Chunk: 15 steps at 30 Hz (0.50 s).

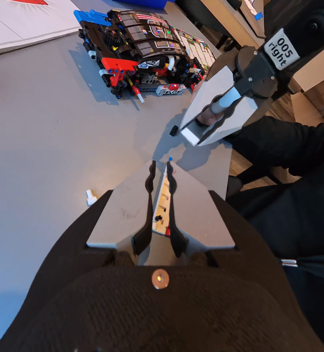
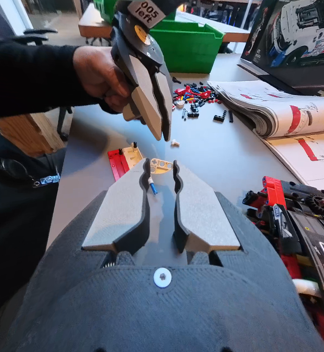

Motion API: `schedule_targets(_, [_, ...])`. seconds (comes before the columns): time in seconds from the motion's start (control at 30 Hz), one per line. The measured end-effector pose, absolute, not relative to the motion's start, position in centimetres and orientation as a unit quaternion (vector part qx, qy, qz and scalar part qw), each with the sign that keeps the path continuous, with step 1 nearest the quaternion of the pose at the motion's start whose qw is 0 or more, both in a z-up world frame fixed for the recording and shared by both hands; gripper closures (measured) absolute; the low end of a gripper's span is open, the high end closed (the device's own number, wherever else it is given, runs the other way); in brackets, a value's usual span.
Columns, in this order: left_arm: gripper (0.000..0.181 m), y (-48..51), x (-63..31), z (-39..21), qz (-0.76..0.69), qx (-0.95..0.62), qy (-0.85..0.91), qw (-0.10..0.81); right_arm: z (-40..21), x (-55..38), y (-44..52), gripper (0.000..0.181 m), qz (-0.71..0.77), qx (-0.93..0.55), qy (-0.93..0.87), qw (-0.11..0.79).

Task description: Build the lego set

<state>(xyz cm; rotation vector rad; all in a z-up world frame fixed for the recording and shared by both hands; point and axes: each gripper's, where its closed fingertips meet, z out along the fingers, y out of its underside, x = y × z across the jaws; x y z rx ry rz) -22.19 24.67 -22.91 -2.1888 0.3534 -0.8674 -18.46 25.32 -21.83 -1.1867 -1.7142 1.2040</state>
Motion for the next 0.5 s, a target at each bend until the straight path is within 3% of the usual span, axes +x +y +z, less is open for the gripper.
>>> schedule_targets(0.33, [0.170,23.6,-19.7,-23.6,-0.308,-0.856,0.216,0.354,-20.7,-18.1,24.9,0.159,0.493,-0.440,-0.652,0.371])
schedule_targets(0.5, [0.166,23.1,-17.3,-21.4,-0.393,-0.820,0.207,0.361,-19.6,-18.1,23.3,0.159,0.487,-0.406,-0.667,0.392])
